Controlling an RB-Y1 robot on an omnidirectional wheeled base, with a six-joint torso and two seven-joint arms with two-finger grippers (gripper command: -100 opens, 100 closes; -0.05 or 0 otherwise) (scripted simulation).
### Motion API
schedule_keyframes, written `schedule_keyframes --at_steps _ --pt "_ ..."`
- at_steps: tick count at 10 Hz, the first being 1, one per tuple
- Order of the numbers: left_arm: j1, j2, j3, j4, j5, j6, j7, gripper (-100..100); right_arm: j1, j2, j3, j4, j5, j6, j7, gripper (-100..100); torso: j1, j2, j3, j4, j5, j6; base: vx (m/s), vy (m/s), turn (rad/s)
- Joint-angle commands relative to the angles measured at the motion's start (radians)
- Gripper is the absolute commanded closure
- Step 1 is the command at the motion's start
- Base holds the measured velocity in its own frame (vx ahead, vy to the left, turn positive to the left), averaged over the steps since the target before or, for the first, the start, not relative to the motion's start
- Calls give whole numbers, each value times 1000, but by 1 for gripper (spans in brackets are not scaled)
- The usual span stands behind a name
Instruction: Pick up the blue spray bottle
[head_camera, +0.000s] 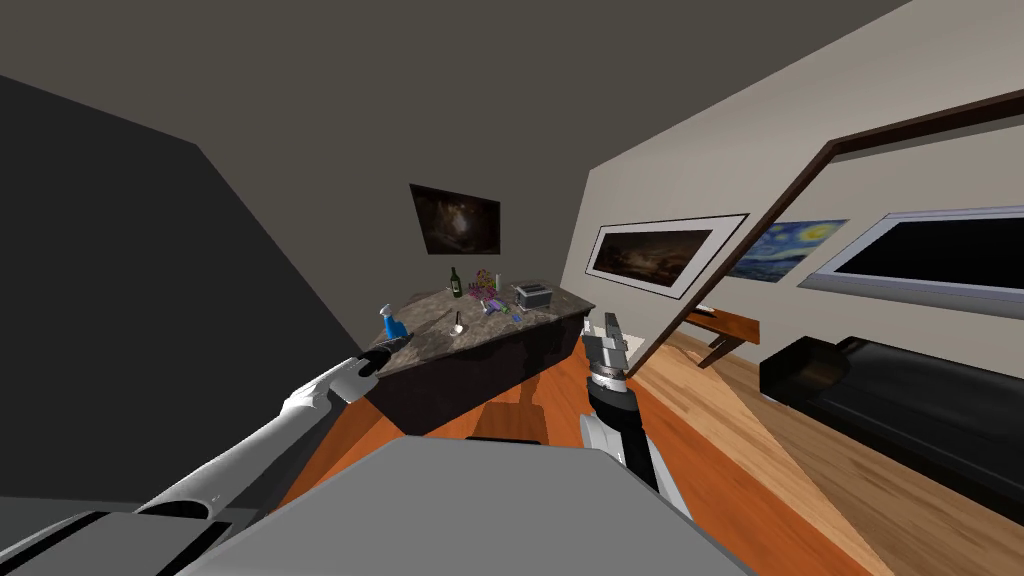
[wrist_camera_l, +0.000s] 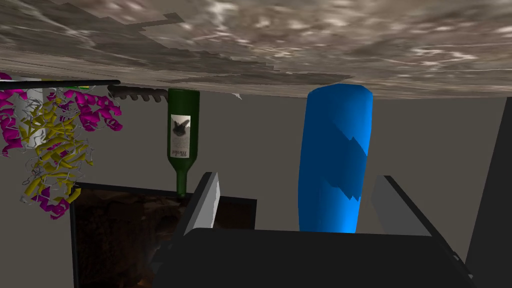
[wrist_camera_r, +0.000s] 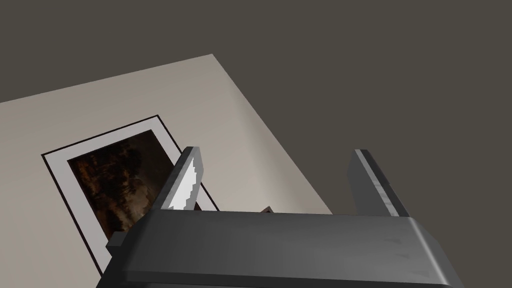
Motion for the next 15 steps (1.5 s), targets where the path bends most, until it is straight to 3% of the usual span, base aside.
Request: schedule_keyframes --at_steps 1,4,5,6,8,10,11,13,15 --pt "-50 -14 -19 50 -8 -3 -6 -100 0 0 0 0 0 0 0 0 0 0 0 0 0 0 -172 50 -114" --pt "-138 -14 -19 135 -8 -3 -6 -100 0 0 0 0 0 0 0 0 -3 -4 -2 0 -1 0 -29 -8 11" --pt "-139 -14 -19 157 -8 -3 -6 -100 0 0 0 0 0 0 0 0 -3 -7 -4 -1 -1 0 14 -8 -7" --pt "-183 -33 -67 194 -16 -9 -14 -100 0 0 0 0 0 0 0 0 -3 -8 -4 -1 0 -1 -139 13 -150" --pt "-249 -33 -67 260 -16 -9 -14 -100 0 0 0 0 0 0 0 0 -2 1 1 -1 2 2 -136 20 -54" --pt "-293 -33 -67 314 -16 -9 -14 -100 0 0 0 0 0 0 0 0 -3 -6 -3 -2 2 2 -7 3 11" --pt "-332 -52 -114 344 -23 -16 -22 -100 0 0 0 0 0 0 0 0 -3 -9 -5 -3 2 2 -116 2 -155" --pt "-404 -52 -114 432 -23 -16 -22 -100 0 0 0 0 0 0 0 0 -2 -1 -1 -1 2 2 -127 21 -54" --pt "-446 -52 -114 470 -23 -16 -22 -100 0 0 0 0 0 0 0 0 -3 -6 -3 -2 2 2 -16 2 10"
